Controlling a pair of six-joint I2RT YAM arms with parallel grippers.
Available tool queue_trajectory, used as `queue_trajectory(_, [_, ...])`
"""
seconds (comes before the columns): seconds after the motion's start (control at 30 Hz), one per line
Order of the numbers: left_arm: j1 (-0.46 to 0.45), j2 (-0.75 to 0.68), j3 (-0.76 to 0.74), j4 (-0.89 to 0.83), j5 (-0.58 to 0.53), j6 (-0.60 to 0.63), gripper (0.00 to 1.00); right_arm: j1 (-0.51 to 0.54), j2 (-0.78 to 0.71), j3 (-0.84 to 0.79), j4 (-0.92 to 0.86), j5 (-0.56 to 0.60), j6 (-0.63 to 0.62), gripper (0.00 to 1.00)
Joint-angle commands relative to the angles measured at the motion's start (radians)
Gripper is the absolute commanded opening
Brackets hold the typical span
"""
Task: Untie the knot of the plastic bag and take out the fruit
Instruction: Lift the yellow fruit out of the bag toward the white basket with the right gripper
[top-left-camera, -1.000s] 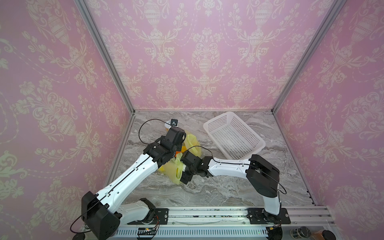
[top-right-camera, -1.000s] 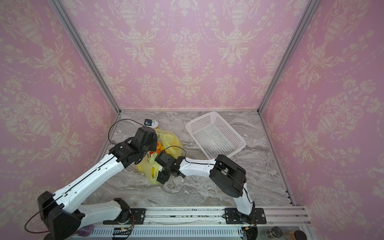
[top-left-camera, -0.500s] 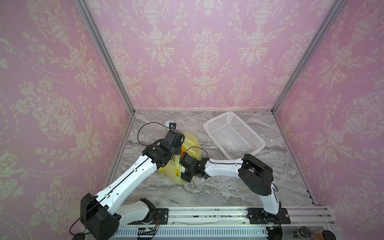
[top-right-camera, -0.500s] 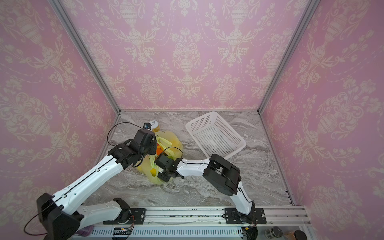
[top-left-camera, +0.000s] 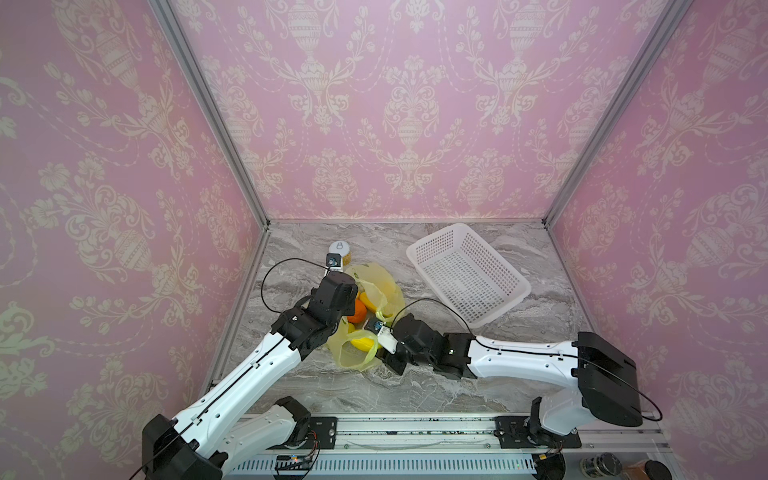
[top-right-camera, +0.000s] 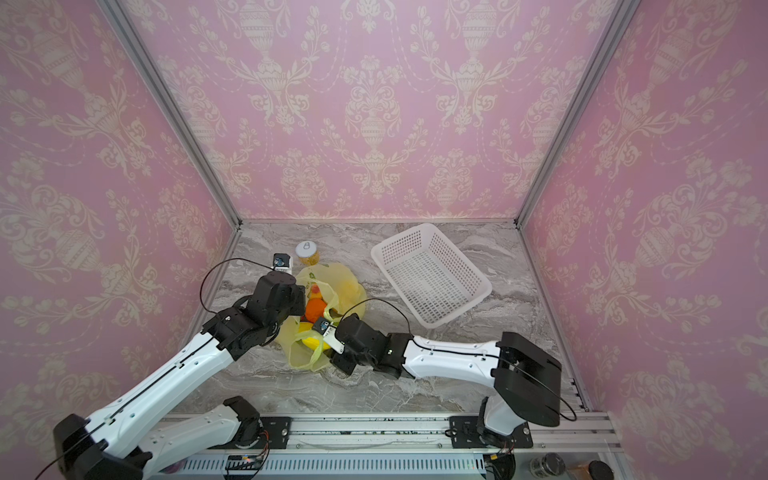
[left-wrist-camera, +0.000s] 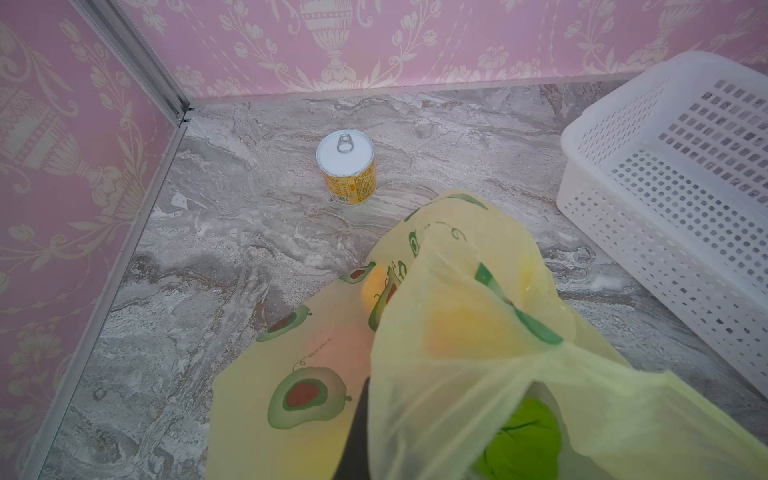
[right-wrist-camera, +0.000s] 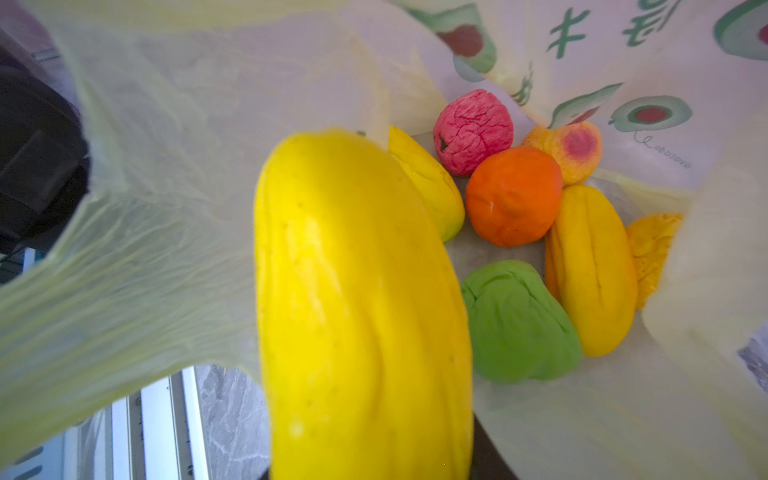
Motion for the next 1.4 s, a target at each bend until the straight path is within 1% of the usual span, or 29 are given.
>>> queue_trajectory(0.0, [0.012,-0.023,-0.019,0.017,-0.039,-0.016,0.00,0.001,-0.098,-0.063,0.054,0.081,0.046,0.15])
queue_trajectory(0.1, [0.013,-0.019,-0.022,0.022,-0.022,-0.018,0.00,-0.001,-0.179,-0.113,0.064,0.156,0.053,0.10])
queue_trajectory(0.27, [0.013,0.013,-0.014,0.022,-0.006,-0.016,0.00,-0.010,-0.344,-0.189,0.082,0.219,0.062,0.02])
queue_trajectory(0.37, [0.014,0.024,-0.015,0.025,-0.007,-0.013,0.00,-0.038,-0.456,-0.244,0.098,0.310,0.096,0.01])
queue_trajectory(0.43, [0.014,0.027,-0.012,0.022,-0.004,-0.015,0.00,-0.087,-0.533,-0.288,0.105,0.352,0.137,0.01])
queue_trajectory(0.57, [0.014,0.021,-0.010,0.022,0.013,-0.017,0.00,-0.255,-0.687,-0.382,0.096,0.353,0.252,0.01])
queue_trajectory(0.63, [0.014,0.016,-0.010,0.020,0.011,-0.016,0.00,-0.346,-0.730,-0.399,0.051,0.337,0.314,0.00])
queue_trajectory(0.7, [0.014,0.012,-0.015,0.026,0.005,-0.015,0.00,-0.428,-0.741,-0.394,-0.015,0.342,0.363,0.00])
queue_trajectory(0.83, [0.016,0.016,-0.012,0.020,-0.001,-0.016,0.00,-0.564,-0.688,-0.376,-0.105,0.359,0.435,0.00])
queue_trajectory(0.9, [0.016,0.019,-0.010,0.020,0.020,-0.016,0.00,-0.628,-0.620,-0.367,-0.130,0.351,0.464,0.00])
queue_trajectory(0.97, [0.016,0.021,-0.007,0.019,0.021,-0.016,0.00,-0.676,-0.532,-0.338,-0.165,0.320,0.481,0.00])
queue_trajectory(1.07, [0.016,0.019,-0.008,0.018,0.007,-0.013,0.00,-0.697,-0.384,-0.273,-0.206,0.283,0.481,0.00])
queue_trajectory(1.2, [0.016,0.022,-0.005,0.012,0.002,-0.011,0.00,-0.696,-0.213,-0.206,-0.184,0.157,0.455,0.00])
queue_trajectory(1.37, [0.016,0.008,-0.004,0.009,0.006,-0.011,0.00,-0.693,-0.062,-0.130,-0.166,0.013,0.451,0.00])
